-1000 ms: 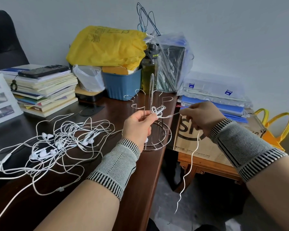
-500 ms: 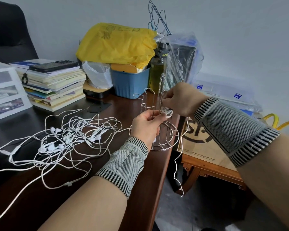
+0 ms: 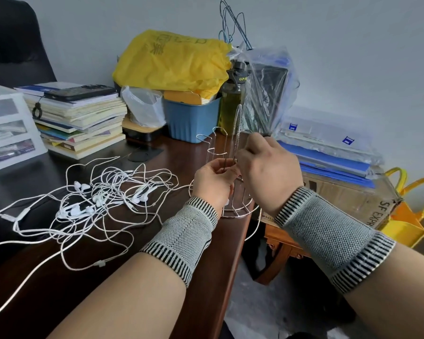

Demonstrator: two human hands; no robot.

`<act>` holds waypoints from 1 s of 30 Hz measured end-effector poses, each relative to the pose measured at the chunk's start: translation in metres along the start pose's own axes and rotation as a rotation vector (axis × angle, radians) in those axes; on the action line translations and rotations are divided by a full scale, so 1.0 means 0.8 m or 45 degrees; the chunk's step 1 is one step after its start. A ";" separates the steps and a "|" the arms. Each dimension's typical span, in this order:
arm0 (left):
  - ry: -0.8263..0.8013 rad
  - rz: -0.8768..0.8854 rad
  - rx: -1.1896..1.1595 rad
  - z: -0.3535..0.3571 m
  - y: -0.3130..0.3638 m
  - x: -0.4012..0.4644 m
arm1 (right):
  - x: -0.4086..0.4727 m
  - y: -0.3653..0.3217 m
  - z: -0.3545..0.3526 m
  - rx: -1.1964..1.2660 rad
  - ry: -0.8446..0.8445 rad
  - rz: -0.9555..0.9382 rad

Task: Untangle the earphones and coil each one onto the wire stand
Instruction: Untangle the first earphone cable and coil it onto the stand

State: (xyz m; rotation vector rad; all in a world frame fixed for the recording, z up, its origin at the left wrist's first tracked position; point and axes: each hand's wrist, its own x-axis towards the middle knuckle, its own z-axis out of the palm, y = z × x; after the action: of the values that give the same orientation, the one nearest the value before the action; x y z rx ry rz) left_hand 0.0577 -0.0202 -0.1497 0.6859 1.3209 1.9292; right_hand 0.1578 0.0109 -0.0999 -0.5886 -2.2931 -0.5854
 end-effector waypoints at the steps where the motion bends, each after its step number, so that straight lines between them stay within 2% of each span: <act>1: 0.009 0.005 0.017 0.000 -0.001 0.000 | -0.002 0.001 0.001 -0.003 0.023 -0.023; 6: 0.014 0.025 0.086 -0.001 -0.002 0.002 | -0.018 0.001 0.016 0.064 0.115 -0.046; 12: -0.034 0.070 0.090 -0.004 -0.004 0.001 | -0.048 0.011 0.039 0.497 0.249 0.337; 18: -0.042 0.047 0.061 -0.007 -0.004 0.000 | -0.056 0.021 0.042 0.655 0.165 0.503; 23: -0.093 0.021 0.006 -0.010 -0.003 -0.001 | -0.058 0.033 0.039 0.893 -0.018 0.747; 27: -0.051 0.039 0.042 -0.007 -0.001 -0.004 | -0.058 0.041 0.035 1.054 -0.153 0.889; 30: -0.021 0.065 0.098 -0.005 -0.001 -0.004 | -0.063 0.057 0.032 1.172 -0.230 1.113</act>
State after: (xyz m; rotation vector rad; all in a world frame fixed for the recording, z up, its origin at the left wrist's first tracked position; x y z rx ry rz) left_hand 0.0570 -0.0245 -0.1515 0.7793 1.3858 1.9166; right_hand 0.2035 0.0488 -0.1417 -1.0481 -1.8824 0.9094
